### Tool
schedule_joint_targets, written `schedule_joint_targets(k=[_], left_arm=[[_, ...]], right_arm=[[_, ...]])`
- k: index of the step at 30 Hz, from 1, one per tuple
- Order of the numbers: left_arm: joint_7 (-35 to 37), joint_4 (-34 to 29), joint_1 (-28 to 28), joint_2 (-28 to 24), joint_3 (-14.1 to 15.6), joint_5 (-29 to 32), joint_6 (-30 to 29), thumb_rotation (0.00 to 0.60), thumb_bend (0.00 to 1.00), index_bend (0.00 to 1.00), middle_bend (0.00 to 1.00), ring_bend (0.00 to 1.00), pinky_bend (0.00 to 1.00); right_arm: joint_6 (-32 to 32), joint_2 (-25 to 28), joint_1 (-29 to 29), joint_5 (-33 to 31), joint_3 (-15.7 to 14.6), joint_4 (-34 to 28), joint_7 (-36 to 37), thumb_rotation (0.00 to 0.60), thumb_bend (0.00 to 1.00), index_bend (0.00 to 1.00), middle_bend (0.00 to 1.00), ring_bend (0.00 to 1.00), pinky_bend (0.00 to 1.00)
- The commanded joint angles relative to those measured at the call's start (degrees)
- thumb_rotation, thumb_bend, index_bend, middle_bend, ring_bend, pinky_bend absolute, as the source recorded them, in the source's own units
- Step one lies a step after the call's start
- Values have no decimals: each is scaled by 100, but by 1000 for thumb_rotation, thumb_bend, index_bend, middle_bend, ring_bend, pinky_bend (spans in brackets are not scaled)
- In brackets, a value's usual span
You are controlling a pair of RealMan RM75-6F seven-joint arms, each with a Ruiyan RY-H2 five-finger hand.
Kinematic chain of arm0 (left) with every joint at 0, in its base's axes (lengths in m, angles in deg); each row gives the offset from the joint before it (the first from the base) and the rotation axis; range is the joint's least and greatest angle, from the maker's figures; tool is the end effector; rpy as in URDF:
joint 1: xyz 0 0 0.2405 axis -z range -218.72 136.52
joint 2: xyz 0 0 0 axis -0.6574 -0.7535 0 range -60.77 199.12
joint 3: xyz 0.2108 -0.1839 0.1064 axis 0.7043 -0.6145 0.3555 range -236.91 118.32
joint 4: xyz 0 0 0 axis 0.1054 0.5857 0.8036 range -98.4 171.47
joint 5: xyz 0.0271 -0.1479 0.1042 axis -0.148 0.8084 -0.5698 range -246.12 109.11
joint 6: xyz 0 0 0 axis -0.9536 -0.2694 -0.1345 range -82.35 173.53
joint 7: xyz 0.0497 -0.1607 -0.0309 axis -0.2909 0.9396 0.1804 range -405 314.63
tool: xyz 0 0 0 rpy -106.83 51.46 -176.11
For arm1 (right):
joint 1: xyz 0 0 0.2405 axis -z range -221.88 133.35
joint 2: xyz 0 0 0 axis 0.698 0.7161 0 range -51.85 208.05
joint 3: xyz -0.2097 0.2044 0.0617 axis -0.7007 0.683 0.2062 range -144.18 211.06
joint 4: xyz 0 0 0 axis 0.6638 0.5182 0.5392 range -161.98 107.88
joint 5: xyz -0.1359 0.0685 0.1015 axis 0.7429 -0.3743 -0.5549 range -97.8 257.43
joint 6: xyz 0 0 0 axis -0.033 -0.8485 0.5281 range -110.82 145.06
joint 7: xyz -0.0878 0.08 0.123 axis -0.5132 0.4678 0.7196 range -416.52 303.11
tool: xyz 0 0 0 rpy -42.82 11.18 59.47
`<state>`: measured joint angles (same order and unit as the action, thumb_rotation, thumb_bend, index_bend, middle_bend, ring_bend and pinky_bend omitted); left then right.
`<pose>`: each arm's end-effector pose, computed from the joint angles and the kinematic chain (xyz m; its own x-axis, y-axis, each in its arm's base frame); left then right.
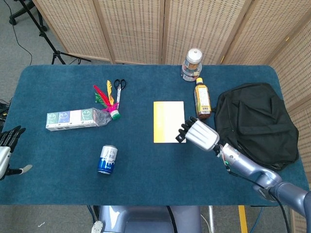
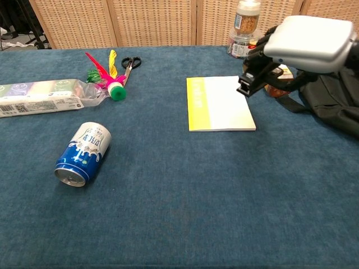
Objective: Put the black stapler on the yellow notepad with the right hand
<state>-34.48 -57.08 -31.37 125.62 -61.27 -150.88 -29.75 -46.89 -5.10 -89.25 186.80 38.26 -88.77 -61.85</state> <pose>-0.3437 0.2332 0.2258 0.3181 0.1376 0.9380 0.9466 0.0087 -0.3223 -0.1696 -0.4061 0.0522 0.7246 0.2546 0.6404 -0.3091 -0.7104 0.6323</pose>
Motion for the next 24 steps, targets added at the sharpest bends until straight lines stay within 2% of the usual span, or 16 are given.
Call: schedule_joint_targets(k=[1, 5, 13, 24], left_arm=[[21, 18, 18, 0, -10, 39, 48, 600, 0, 0, 0, 0, 0], [68, 64, 47, -4, -34, 120, 131, 600, 0, 0, 0, 0, 0], [191, 126, 115, -27, -71, 240, 309, 600, 0, 0, 0, 0, 0], [296, 121, 128, -69, -33, 175, 360, 600, 0, 0, 0, 0, 0]], right_arm=[[833, -436, -485, -740, 463, 114, -210, 600, 855, 556, 511, 429, 379], [1336, -891, -737, -1222, 653, 443, -550, 600, 874, 556, 511, 429, 379], [1849, -1503, -1084, -1880, 881, 735, -1365, 600, 878, 556, 511, 429, 379], [1971, -1995, -1231, -2251, 788, 1061, -1771, 600, 878, 556, 513, 429, 379]])
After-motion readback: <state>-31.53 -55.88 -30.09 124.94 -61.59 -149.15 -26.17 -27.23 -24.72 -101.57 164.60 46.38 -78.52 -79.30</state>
